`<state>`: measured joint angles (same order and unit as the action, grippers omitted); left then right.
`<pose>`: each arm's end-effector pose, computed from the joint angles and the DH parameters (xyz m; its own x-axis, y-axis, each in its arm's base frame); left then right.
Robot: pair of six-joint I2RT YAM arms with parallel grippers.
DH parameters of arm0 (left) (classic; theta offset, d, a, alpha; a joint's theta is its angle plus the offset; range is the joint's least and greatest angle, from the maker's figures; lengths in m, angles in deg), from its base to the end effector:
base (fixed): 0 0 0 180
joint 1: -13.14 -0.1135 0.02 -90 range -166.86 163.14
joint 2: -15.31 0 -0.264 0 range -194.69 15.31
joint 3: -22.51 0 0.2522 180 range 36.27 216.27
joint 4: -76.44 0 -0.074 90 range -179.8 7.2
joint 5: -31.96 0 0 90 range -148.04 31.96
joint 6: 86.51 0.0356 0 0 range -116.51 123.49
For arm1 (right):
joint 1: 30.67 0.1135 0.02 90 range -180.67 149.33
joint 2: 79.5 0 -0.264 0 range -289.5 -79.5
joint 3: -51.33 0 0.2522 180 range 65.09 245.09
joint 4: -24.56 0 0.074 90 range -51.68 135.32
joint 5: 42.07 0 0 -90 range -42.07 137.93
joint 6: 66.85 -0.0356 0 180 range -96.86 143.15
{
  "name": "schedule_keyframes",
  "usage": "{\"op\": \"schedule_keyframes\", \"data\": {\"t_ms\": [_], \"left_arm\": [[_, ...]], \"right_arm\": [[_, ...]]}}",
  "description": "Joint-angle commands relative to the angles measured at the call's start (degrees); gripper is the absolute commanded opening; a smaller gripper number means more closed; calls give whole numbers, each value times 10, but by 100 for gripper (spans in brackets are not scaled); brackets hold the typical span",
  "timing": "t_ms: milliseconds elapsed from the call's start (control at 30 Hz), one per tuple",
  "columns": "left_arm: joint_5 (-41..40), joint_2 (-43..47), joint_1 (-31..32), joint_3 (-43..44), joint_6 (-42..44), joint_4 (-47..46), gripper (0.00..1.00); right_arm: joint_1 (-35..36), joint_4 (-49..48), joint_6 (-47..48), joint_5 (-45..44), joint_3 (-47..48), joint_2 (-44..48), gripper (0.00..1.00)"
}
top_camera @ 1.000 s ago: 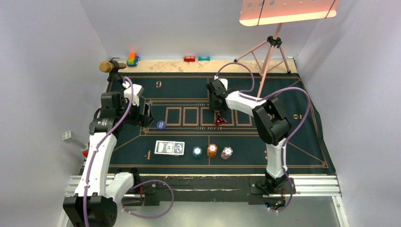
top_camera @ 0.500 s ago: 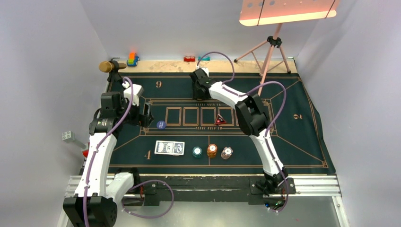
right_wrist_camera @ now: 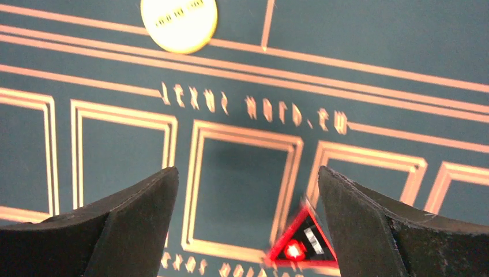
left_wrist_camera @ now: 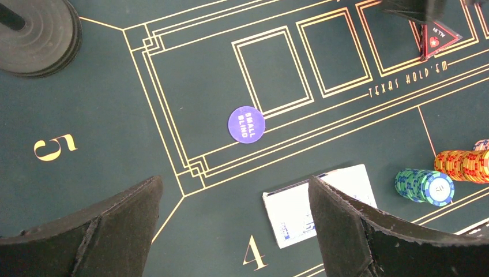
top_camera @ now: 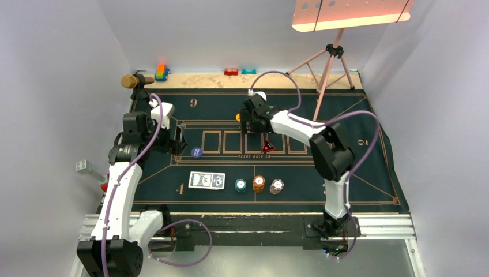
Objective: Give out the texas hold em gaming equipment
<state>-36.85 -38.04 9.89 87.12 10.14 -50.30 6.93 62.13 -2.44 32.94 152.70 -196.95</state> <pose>0.1898 -0.0021 0.3028 -0.6386 0.0719 -0.7662 0.2912 0.9441 -0.1542 0.3608 0.2662 0.1906 -0.7776 -0.0722 -0.6246 -0.1464 0.9869 0.0681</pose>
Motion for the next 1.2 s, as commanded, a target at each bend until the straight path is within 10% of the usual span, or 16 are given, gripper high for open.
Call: {"op": "schedule_keyframes", "data": {"t_ms": [0,400,633,1167], "left_arm": [[3,8,-3,0,5,-18,100],[3,11,-3,3,5,-15,100],[1,14,-4,3,6,-13,100],[4,21,-4,4,12,-12,100]], "right_arm": [[12,-40,1,-50,-120,97,95],[50,-57,-17,-80,-207,117,98],[48,-4,-73,-142,-238,134,76],[-52,99,-157,-182,-294,217,61]]}}
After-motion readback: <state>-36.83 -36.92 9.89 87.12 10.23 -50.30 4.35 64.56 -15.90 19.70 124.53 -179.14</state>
